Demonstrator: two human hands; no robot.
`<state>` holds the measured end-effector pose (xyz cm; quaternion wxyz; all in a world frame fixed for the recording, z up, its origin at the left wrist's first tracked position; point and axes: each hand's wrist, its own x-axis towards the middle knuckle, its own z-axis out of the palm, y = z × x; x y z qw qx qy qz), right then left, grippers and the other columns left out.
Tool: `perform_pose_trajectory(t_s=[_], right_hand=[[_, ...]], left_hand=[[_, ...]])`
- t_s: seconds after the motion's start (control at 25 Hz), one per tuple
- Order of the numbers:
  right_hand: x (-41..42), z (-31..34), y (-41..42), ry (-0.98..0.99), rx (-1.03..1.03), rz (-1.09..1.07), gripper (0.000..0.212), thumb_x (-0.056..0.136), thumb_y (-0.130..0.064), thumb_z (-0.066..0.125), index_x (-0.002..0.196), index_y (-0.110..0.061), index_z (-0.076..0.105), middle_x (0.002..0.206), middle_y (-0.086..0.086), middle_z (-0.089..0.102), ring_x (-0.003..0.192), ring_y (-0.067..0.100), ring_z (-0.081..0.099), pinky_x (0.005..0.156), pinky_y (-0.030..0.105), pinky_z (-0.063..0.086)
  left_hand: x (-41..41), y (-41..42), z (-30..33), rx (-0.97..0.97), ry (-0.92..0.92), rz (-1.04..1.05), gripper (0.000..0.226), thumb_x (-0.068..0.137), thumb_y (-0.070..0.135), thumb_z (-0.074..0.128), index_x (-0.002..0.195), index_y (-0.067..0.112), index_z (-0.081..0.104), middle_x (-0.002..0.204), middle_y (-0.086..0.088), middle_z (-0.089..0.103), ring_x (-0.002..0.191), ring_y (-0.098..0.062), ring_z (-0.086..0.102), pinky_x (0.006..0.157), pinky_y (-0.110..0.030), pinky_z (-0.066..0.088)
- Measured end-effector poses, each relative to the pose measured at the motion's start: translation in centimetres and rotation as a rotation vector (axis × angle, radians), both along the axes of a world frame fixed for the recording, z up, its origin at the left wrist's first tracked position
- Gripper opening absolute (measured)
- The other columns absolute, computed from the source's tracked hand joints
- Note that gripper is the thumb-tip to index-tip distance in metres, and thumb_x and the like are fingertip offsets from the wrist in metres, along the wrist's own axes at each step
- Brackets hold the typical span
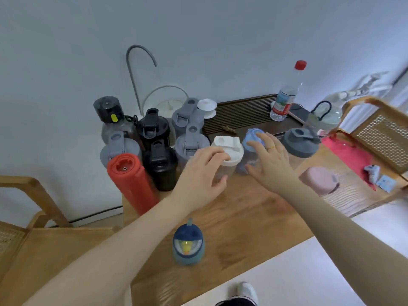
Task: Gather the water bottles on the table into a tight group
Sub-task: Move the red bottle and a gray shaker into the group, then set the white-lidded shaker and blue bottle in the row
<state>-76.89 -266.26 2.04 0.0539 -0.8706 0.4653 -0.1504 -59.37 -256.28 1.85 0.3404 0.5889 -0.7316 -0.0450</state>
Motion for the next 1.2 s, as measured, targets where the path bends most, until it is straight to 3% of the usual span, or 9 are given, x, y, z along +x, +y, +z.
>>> perform_pose_trajectory(t_s=[0.12,0.28,0.4,0.48,0.64,0.76,0.88,1.08,1.2], right_hand=[[-2.9,0.9,-3.1,-0.002,0.067,-0.008,0.060,0.082,-0.019,0.064,0.135,-0.008,0.039,0.148,0.021,0.030,0.137,0.040,0.025,0.113,0.048,0.024],[-2.4,1.4,-7.1,0.089,0.189,0.097,0.069,0.087,-0.021,0.056,0.145,-0.013,0.019,0.155,0.014,0.016,0.141,0.033,0.015,0.113,0.041,0.022],[-1.1,0.5,-9.8,0.204,0.261,0.164,0.073,0.088,-0.026,0.055,0.146,-0.013,0.012,0.156,0.014,0.013,0.141,0.035,0.016,0.112,0.044,0.025],[-0.4,-0.7,-11.2,0.190,0.371,0.165,0.075,0.085,-0.029,0.058,0.145,-0.014,0.014,0.152,0.016,0.018,0.133,0.040,0.028,0.107,0.047,0.033],[-0.1,-1.9,-12.2,0.038,0.470,0.178,0.069,0.077,-0.026,0.067,0.134,-0.019,0.029,0.134,0.016,0.034,0.101,0.041,0.056,0.083,0.041,0.047],[-0.6,-1.4,-11.9,0.110,0.421,0.269,0.059,0.074,-0.025,0.067,0.123,-0.020,0.034,0.114,0.014,0.045,0.088,0.038,0.058,0.076,0.041,0.049],[-1.4,-0.9,-10.1,0.210,0.418,0.366,0.060,0.071,-0.024,0.069,0.120,-0.021,0.034,0.109,0.011,0.045,0.078,0.034,0.059,0.071,0.041,0.053],[-0.7,-1.5,-5.7,0.187,0.413,0.460,0.062,0.073,-0.024,0.068,0.125,-0.023,0.034,0.112,0.011,0.044,0.081,0.032,0.059,0.067,0.035,0.047],[1.5,-2.4,-3.0,0.154,0.404,0.493,0.064,0.076,-0.026,0.068,0.130,-0.024,0.032,0.119,0.012,0.041,0.092,0.035,0.056,0.074,0.036,0.046]], left_hand=[[-2.8,-5.1,0.6,0.420,-0.091,0.095,0.065,0.084,0.030,0.060,0.138,0.013,0.029,0.151,-0.013,0.021,0.138,-0.031,0.018,0.111,-0.042,0.022],[-5.2,-10.3,-0.1,0.549,-0.357,0.223,0.086,0.080,0.045,0.062,0.143,0.015,0.011,0.154,-0.017,0.010,0.141,-0.039,0.009,0.114,-0.046,0.016],[-6.5,-12.0,-1.3,0.556,-0.575,0.409,0.090,0.078,0.056,0.057,0.142,0.011,0.011,0.151,-0.021,0.014,0.136,-0.038,0.020,0.108,-0.046,0.026],[-7.0,-12.4,-2.0,0.569,-0.642,0.495,0.092,0.077,0.060,0.054,0.141,0.010,0.011,0.149,-0.021,0.020,0.135,-0.039,0.022,0.105,-0.047,0.029],[-7.6,-12.1,-2.5,0.575,-0.589,0.455,0.076,0.075,0.048,0.063,0.131,0.013,0.025,0.135,-0.009,0.034,0.133,-0.039,0.021,0.092,-0.049,0.043],[-8.1,-10.3,-2.7,0.515,-0.614,0.386,0.061,0.075,0.034,0.063,0.123,0.014,0.032,0.134,-0.008,0.036,0.130,-0.032,0.024,0.088,-0.043,0.047],[-7.6,-7.4,-3.0,0.491,-0.584,0.363,0.062,0.070,0.034,0.066,0.120,0.013,0.037,0.133,-0.007,0.040,0.128,-0.030,0.028,0.091,-0.042,0.046],[-5.4,-1.1,-3.4,0.438,-0.685,0.271,0.067,0.049,0.036,0.072,0.105,0.013,0.042,0.115,-0.008,0.059,0.111,-0.029,0.054,0.072,-0.038,0.056],[-2.7,1.6,-2.8,0.449,-0.586,0.315,0.068,0.046,0.029,0.077,0.101,0.016,0.040,0.115,-0.006,0.060,0.114,-0.028,0.054,0.065,-0.029,0.053]])
